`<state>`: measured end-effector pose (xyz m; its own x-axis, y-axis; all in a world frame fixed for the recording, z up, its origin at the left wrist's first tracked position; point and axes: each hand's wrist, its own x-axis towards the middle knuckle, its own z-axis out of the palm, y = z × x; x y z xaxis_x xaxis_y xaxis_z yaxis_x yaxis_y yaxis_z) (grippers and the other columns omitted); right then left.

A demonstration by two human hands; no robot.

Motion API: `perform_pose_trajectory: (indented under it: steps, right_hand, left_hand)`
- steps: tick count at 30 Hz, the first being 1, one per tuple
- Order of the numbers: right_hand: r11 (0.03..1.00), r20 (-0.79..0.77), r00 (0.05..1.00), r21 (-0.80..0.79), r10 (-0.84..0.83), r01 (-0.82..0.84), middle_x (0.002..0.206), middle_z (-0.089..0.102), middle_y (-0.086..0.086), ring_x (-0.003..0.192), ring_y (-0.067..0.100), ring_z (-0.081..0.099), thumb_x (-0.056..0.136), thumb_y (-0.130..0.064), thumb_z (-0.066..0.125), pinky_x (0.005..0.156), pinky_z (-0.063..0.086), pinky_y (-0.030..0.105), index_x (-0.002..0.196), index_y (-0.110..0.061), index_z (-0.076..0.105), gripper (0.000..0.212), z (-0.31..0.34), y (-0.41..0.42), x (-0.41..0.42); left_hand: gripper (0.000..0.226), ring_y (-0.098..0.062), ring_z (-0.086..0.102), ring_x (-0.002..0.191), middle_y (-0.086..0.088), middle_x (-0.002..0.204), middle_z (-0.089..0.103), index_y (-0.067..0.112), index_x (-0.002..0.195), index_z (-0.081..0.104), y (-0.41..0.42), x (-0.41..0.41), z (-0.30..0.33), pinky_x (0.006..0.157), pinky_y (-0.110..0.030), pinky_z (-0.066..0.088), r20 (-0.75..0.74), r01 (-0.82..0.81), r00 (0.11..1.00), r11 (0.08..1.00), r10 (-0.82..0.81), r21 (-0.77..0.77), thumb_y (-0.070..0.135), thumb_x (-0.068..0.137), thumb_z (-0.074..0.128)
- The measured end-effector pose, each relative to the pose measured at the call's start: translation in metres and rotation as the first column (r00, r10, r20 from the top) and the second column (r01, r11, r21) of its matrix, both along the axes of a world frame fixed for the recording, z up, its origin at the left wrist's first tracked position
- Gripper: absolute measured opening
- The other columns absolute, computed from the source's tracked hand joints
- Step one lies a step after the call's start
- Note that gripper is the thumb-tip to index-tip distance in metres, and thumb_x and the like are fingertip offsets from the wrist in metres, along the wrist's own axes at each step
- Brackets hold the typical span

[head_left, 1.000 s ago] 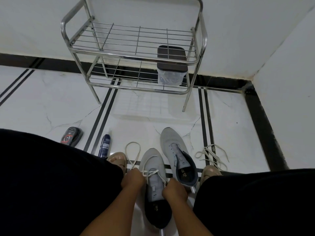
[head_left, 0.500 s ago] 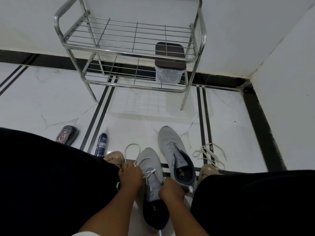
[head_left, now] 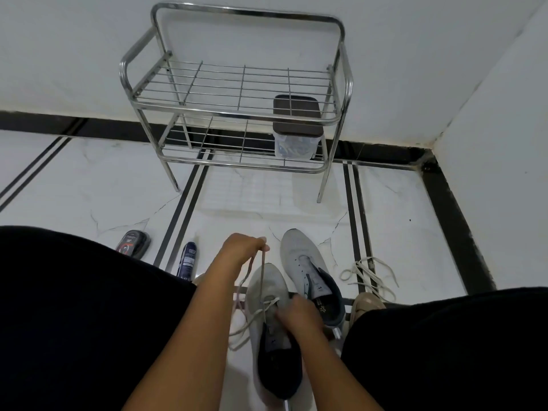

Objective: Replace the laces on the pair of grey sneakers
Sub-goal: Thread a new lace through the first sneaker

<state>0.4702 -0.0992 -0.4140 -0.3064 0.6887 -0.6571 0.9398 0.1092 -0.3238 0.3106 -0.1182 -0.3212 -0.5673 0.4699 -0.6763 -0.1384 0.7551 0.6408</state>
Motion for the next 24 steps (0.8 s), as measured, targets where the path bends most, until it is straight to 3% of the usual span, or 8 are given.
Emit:
perform_pose_trajectory:
  steps: [2, 4, 6, 7, 13, 16, 19, 24]
  right_hand:
    - [0.990, -0.280, 0.950, -0.006, -0.139, 0.143, 0.098, 0.063, 0.005, 0.094, 0.025, 0.060, 0.090, -0.030, 0.051, 0.075, 0.047, 0.031, 0.098, -0.015, 0.060, 0.020, 0.022, 0.010, -0.017]
    - [0.942, -0.566, 0.754, -0.173, -0.333, 0.287, 0.086, 0.062, -0.002, 0.085, 0.018, 0.058, 0.089, -0.016, 0.051, 0.074, 0.047, 0.029, 0.091, -0.018, 0.063, 0.012, 0.054, 0.017, -0.029]
    - [0.884, -0.674, 0.572, -0.377, -0.467, 0.278, 0.086, 0.063, -0.005, 0.083, 0.012, 0.057, 0.089, -0.008, 0.051, 0.077, 0.046, 0.028, 0.098, -0.018, 0.066, 0.021, 0.081, 0.021, -0.035]
    - [0.866, -0.683, 0.537, -0.440, -0.494, 0.238, 0.088, 0.064, -0.006, 0.085, 0.010, 0.058, 0.089, -0.007, 0.052, 0.079, 0.045, 0.027, 0.100, -0.018, 0.066, 0.021, 0.091, 0.022, -0.036]
    - [0.859, -0.676, 0.554, -0.488, -0.485, 0.156, 0.098, 0.066, -0.001, 0.088, 0.000, 0.058, 0.094, -0.024, 0.060, 0.073, 0.041, 0.017, 0.103, -0.012, 0.066, 0.016, 0.101, 0.019, -0.026]
    - [0.876, -0.670, 0.596, -0.464, -0.444, 0.130, 0.105, 0.069, 0.006, 0.099, 0.014, 0.061, 0.094, -0.027, 0.060, 0.084, 0.046, 0.019, 0.105, -0.007, 0.067, 0.024, 0.102, 0.016, -0.020]
    - [0.898, -0.642, 0.653, -0.417, -0.401, 0.141, 0.099, 0.067, -0.006, 0.094, 0.004, 0.057, 0.095, -0.025, 0.058, 0.071, 0.040, 0.013, 0.095, -0.013, 0.068, 0.016, 0.103, 0.019, -0.017]
    - [0.976, -0.498, 0.848, -0.196, -0.179, 0.092, 0.081, 0.061, -0.008, 0.074, 0.005, 0.054, 0.091, -0.015, 0.059, 0.068, 0.044, 0.022, 0.086, -0.012, 0.064, 0.008, 0.114, 0.050, -0.001]
  left_hand:
    - [0.027, -0.026, 0.043, 0.129, -0.003, 0.131, 0.057, 0.008, 0.111, 0.070, -0.001, 0.000, 0.009, 0.096, -0.029, 0.032, 0.098, -0.018, 0.995, 0.994, 0.008, 0.104, 0.018, 0.086, 0.067]
    - [0.024, -0.024, 0.030, 0.140, -0.002, 0.141, 0.051, 0.009, 0.109, 0.072, -0.004, 0.004, 0.020, 0.101, -0.032, 0.026, 0.163, -0.067, 0.986, 0.982, 0.038, 0.176, 0.017, 0.087, 0.066]
    - [0.016, -0.025, 0.029, 0.140, -0.006, 0.142, 0.049, 0.013, 0.098, 0.074, -0.005, 0.009, 0.027, 0.102, -0.036, 0.026, 0.188, -0.120, 0.979, 0.973, 0.082, 0.198, 0.021, 0.088, 0.066]
    - [0.014, -0.025, 0.030, 0.140, -0.009, 0.142, 0.048, 0.014, 0.096, 0.073, -0.006, 0.011, 0.029, 0.104, -0.037, 0.026, 0.193, -0.145, 0.976, 0.967, 0.105, 0.208, 0.023, 0.088, 0.067]
    - [0.021, -0.020, 0.029, 0.139, 0.000, 0.112, 0.056, 0.012, 0.101, 0.073, -0.009, 0.020, 0.036, 0.097, -0.029, 0.022, 0.244, -0.198, 0.961, 0.944, 0.133, 0.263, 0.026, 0.092, 0.062]
    - [0.016, -0.021, 0.027, 0.140, -0.001, 0.115, 0.057, 0.014, 0.097, 0.073, -0.010, 0.025, 0.035, 0.095, -0.027, 0.023, 0.259, -0.200, 0.957, 0.946, 0.133, 0.255, 0.024, 0.091, 0.062]
    - [0.021, -0.022, 0.034, 0.136, -0.005, 0.127, 0.056, 0.010, 0.106, 0.073, -0.008, 0.025, 0.033, 0.092, -0.028, 0.025, 0.240, -0.290, 0.943, 0.920, 0.229, 0.262, 0.022, 0.090, 0.064]
    - [0.030, -0.016, 0.045, 0.099, -0.005, 0.111, 0.057, 0.001, 0.112, 0.066, -0.019, 0.014, 0.018, 0.085, -0.027, 0.035, 0.296, -0.662, 0.749, 0.689, 0.593, 0.295, 0.017, 0.087, 0.068]
